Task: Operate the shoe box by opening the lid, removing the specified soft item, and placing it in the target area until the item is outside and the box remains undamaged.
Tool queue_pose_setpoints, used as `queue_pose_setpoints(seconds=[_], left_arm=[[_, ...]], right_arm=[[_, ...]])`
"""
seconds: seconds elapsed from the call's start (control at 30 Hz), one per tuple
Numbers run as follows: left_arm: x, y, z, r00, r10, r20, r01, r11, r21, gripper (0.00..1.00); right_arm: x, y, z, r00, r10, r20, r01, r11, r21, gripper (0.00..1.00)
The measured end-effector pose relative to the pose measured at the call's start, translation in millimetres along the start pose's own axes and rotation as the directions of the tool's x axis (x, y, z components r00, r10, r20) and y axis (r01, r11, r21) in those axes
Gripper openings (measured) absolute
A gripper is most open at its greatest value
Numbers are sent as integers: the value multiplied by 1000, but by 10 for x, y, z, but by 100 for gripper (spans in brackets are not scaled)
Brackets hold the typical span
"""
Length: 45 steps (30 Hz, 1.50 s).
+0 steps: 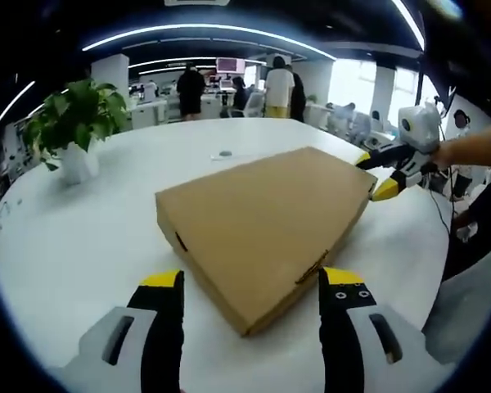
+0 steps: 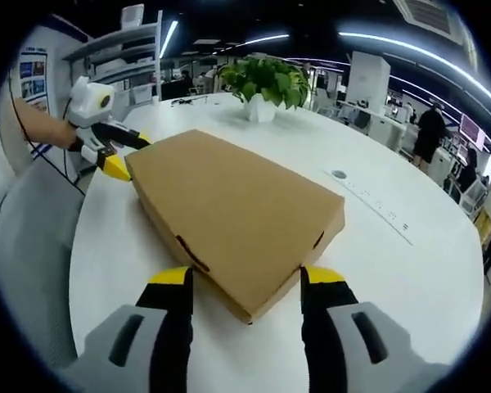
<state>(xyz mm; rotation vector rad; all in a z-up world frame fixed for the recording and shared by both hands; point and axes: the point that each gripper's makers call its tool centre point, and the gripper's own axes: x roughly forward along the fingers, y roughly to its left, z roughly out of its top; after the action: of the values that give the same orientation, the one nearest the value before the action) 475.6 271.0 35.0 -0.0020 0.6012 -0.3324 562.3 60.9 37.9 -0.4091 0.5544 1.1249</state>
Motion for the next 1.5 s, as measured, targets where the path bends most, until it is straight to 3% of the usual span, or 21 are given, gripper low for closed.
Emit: queue_pose_setpoints(seconds=[0.73,1.5], left_arm=[[-4,-11,-5,1000,-12,-4,12,999,33,60],[-119,199,-58,995,-87,-40,90,992,83,59]], right_arm=[[3,61,-17,1000,-29,9,28,998,63,45],[37,371,27,996,-93,9,91,990,108,45]])
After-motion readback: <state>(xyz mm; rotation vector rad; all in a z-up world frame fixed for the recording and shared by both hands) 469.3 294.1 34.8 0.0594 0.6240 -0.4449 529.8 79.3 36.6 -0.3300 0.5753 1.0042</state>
